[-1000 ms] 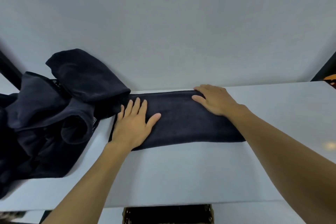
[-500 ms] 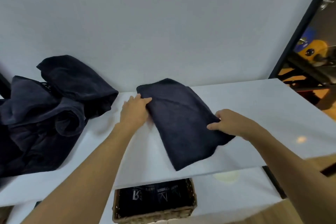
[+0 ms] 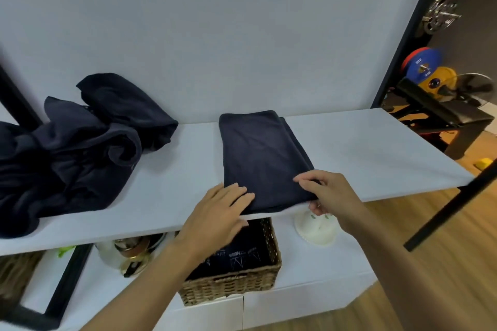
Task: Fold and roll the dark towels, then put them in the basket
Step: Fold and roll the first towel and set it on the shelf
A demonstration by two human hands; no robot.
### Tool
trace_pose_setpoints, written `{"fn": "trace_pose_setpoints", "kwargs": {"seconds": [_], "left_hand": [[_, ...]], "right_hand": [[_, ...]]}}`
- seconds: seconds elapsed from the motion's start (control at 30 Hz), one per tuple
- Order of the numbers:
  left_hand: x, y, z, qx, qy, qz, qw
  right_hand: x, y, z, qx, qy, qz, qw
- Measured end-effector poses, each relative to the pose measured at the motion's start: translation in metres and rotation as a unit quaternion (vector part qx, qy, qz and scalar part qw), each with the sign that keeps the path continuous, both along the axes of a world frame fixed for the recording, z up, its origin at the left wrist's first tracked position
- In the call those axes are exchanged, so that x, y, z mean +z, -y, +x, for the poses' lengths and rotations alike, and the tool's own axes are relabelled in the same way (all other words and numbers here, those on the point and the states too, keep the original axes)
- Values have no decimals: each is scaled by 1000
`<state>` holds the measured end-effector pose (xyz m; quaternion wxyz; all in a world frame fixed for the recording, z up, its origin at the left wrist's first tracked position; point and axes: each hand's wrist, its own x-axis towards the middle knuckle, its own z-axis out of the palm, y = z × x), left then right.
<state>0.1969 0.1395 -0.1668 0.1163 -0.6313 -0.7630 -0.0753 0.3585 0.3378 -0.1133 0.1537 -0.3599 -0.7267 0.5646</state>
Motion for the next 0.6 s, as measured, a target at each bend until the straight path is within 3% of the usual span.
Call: {"fn": "trace_pose_setpoints", "kwargs": {"seconds": [0.17,0.3,0.37,0.5,0.6], "left_hand": [[13,4,-2,-31,28,103,994],[15,7,-13,-38,48,46,997],[9,4,-17,-36,48,43,997],[26,-5,-18,12,163,90,982],[49,-23,-27,84,348,97,929]], "right_hand": [[12,0,31,100,-3,-113,989],[14,-4,30,127,73,112,983],[15,-8,23,116,89,174,974],[22,-21,16,106,65,110,986],[22,-38,5,78,71,106,989]]}}
